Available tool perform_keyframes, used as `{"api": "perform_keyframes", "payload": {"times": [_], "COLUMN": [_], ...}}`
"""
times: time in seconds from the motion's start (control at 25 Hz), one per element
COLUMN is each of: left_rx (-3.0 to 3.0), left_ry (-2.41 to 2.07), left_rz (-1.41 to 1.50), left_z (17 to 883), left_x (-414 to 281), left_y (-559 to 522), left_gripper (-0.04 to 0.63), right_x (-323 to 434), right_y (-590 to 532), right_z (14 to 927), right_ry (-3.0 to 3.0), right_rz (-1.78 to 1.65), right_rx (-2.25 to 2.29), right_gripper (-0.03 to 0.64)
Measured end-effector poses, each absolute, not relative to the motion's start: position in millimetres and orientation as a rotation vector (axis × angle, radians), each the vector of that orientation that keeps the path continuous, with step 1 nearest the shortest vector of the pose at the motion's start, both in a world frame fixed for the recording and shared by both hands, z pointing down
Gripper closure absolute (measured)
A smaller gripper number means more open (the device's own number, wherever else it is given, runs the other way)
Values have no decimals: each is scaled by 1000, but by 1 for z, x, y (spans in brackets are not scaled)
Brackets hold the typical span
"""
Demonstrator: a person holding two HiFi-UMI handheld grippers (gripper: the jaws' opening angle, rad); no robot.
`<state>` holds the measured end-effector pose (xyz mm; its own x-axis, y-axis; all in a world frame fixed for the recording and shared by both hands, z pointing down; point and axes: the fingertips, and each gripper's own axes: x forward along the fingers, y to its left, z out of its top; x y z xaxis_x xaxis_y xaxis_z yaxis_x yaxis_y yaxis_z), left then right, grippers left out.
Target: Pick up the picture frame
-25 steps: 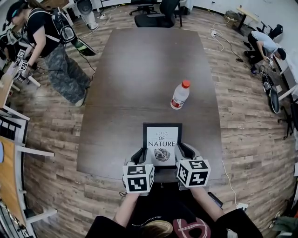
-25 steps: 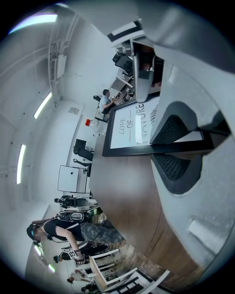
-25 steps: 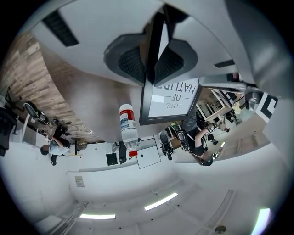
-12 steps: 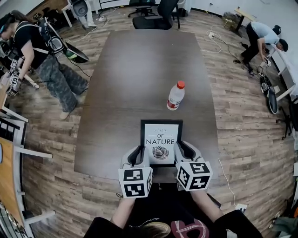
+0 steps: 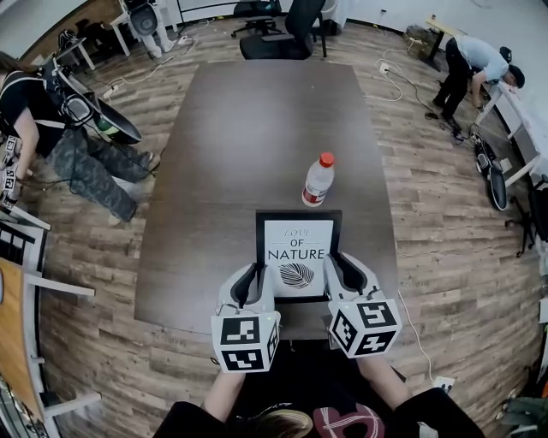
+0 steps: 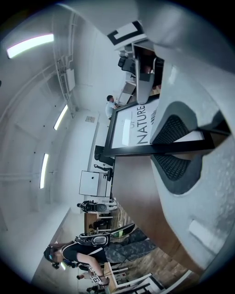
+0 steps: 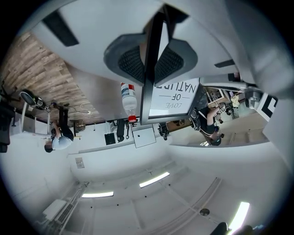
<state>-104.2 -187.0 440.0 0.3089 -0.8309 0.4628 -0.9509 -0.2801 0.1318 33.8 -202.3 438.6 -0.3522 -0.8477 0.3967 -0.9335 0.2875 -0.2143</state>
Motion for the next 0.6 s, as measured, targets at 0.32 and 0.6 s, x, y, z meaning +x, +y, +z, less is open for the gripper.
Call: {"api": "perform_keyframes", "payload": {"times": [0.32, 0.6], "left_rx": [2232, 2280], "left_ry": [-1616, -1641], "left_rz": [397, 357], "left_z": [419, 393], "left_x": [-102, -94], "left_y": [-192, -200], "left_gripper": [518, 517], "right_x": [37, 44], "right_y": [-208, -216], "right_z": [419, 393], "right_ry": [-2384, -2432], "right_rz": [593, 527], "right_rx": [1664, 1690], "right_gripper": [541, 541]}}
